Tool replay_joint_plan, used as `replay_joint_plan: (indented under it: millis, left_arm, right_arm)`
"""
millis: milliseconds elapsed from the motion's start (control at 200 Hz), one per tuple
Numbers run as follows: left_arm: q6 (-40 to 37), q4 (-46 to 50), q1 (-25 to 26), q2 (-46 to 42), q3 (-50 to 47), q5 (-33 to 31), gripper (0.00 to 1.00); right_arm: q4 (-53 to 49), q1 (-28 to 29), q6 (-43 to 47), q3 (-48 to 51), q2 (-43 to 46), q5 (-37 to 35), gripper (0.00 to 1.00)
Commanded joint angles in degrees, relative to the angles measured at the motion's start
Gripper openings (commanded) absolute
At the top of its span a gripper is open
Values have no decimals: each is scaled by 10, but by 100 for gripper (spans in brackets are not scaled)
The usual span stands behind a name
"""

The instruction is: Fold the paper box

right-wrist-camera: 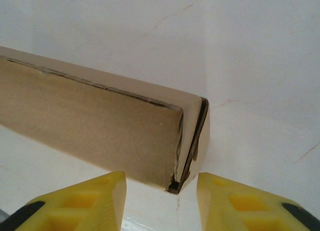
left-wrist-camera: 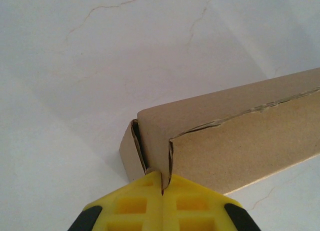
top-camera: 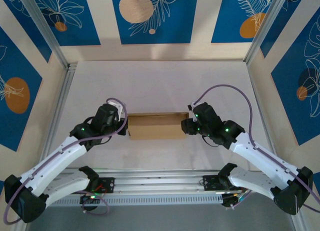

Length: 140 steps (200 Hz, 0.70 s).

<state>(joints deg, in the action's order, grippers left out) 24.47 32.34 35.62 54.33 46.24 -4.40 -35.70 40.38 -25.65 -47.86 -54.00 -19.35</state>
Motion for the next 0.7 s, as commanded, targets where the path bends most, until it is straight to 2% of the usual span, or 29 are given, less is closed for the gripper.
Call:
replay_joint_plan:
  millis: [0,130,285,360,485,610,695]
  left_arm:
    - [-16,81,-6,20,-5,-12,0]
    - [-19,81,-6,21,-4,-10,0]
    - [-24,81,-5,23,-1,-10,0]
    - [-25,82,-5,25,0,-10,0]
    - [-25,80,-5,25,0,-10,0]
    - [-22,78,-5,27,1,-8,0]
    - [-21,77,-5,26,1,-7,0]
  right_arm:
    - [-9,-9,24,-18,23,51,50]
    - [-14,-25,46,-32,48,91,59]
    - [-25,-44,64,-56,67,140,58]
    - [-27,-48,56,-70,68,148,49]
    - [-19,-49,-8,-105,45,151,27]
    - [-25,-32,-82,-157,-35,152,8]
    - [-28,-8,-111,-192,-88,122,0]
